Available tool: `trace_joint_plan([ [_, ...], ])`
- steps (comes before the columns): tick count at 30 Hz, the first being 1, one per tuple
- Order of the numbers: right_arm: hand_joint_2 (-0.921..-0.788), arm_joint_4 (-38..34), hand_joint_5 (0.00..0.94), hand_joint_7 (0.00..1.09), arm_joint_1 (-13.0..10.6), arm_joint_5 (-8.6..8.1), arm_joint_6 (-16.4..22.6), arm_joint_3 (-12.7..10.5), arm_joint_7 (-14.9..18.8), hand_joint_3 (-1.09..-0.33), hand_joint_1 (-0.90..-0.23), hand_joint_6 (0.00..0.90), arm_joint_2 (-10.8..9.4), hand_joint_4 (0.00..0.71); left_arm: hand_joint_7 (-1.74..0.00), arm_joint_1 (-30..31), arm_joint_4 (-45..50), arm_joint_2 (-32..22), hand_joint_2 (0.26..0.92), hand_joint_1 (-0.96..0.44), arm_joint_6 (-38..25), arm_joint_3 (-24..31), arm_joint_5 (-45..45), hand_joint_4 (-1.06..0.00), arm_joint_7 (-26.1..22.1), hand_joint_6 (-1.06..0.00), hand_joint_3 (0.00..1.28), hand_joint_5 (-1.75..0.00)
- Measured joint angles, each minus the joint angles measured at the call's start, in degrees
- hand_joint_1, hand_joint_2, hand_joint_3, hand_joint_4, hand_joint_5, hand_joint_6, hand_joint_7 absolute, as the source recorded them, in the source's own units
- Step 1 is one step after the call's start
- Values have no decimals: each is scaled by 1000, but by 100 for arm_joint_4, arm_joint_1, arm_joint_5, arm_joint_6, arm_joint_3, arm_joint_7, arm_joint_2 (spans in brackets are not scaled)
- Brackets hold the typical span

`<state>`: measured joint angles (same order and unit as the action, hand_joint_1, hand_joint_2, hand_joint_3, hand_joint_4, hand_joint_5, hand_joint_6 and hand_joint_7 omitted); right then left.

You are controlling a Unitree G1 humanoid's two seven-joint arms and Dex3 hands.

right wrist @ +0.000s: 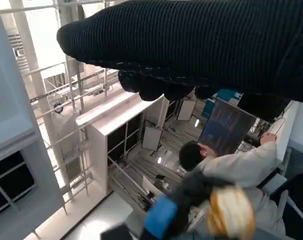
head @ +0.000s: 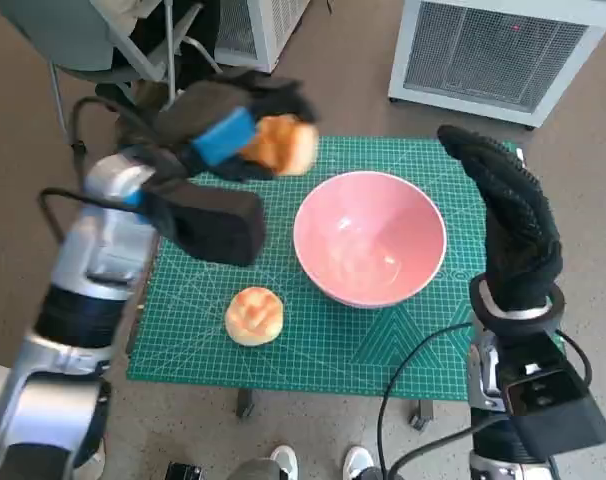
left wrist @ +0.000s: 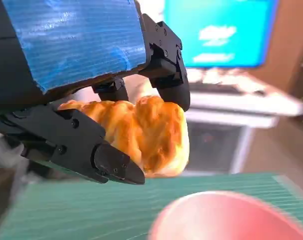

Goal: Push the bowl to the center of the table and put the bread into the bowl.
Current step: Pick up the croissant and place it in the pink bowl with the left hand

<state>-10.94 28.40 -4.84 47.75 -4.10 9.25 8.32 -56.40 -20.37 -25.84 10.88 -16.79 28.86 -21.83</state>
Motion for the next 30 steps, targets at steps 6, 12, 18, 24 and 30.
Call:
trace_joint_plan([
  [6,-921,111,16,893,-21,-1,-29,17,0,-524,-373,23,-6,421,-1235,-198,-244,355,921,2,218,-275,1,-674,-120,-567,99,-1176],
  [12,-921,212,16,890,-78,-1,-51,10,-1,-522,-372,22,-1,422,-1258,-363,-791,629,921,2,603,-510,12,-661,-134,-554,110,-1180],
  [18,-921,271,17,867,-200,2,-50,-19,-2,-521,-369,30,8,425,-1120,-457,-1543,843,899,-119,1006,-722,30,-422,-140,-360,213,-631],
  [24,-921,308,17,830,-293,40,-41,-82,-20,-520,-368,53,35,429,-212,-484,-2013,898,882,-125,1033,-885,28,-210,-549,-274,32,-69],
  [30,-921,334,16,801,-308,78,-6,-153,-66,-516,-368,70,36,432,-63,-483,-1989,866,860,-167,808,-927,-15,-73,-1193,-228,4,-7],
])
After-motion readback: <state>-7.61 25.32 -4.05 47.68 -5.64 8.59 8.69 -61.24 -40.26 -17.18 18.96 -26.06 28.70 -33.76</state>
